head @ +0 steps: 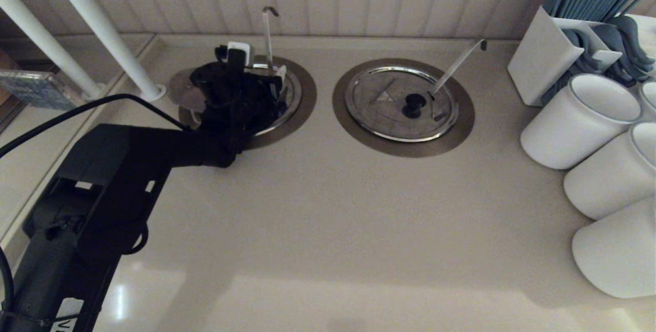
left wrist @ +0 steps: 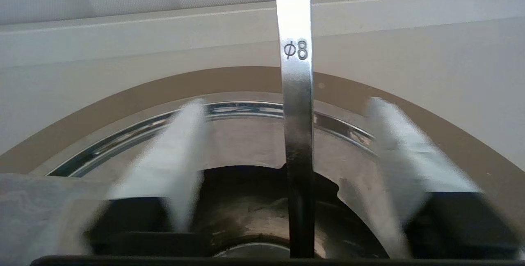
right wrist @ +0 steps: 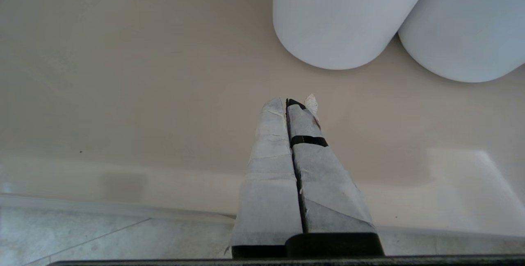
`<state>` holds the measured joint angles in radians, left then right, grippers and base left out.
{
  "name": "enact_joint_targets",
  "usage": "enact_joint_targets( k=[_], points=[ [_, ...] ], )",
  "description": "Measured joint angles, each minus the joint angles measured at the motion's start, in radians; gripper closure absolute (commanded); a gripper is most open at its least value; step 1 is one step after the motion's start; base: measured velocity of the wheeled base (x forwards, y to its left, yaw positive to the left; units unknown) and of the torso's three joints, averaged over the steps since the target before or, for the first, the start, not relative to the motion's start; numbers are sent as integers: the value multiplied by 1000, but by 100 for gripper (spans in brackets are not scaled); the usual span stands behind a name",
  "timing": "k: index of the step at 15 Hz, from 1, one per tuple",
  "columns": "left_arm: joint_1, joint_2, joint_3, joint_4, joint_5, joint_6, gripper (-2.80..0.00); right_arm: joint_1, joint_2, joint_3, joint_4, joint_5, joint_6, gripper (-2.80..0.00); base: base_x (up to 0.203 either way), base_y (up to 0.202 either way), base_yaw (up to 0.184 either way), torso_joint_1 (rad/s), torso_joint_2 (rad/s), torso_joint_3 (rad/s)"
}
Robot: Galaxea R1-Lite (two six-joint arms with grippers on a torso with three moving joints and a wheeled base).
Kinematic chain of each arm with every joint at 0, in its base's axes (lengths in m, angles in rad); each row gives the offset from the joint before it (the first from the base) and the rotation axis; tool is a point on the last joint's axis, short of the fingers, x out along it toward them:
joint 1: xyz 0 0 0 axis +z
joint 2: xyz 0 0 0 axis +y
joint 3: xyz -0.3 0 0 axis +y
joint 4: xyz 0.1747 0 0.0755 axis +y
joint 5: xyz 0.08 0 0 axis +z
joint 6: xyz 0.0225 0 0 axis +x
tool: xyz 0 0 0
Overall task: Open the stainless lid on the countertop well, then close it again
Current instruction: Stir with a spoon
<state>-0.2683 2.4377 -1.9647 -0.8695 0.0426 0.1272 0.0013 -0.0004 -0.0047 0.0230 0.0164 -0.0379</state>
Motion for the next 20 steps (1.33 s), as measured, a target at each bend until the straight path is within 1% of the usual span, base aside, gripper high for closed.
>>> enact_joint_targets(
  k=[8,13,16,20],
  points=[
    [1,0,-1,17,-5,-5,0,0,0,0,0,0,0,0,0,0,0,0,0,0],
    [1,-4,1,8,0,-10,0,0,0,0,0,0,0,0,0,0,0,0,0,0],
    [-4,-24,28,-13,22,-45,0,0,0,0,0,0,0,0,0,0,0,0,0,0],
    [-14,-92,77,4,46,-47,0,0,0,0,0,0,0,0,0,0,0,0,0,0]
  ],
)
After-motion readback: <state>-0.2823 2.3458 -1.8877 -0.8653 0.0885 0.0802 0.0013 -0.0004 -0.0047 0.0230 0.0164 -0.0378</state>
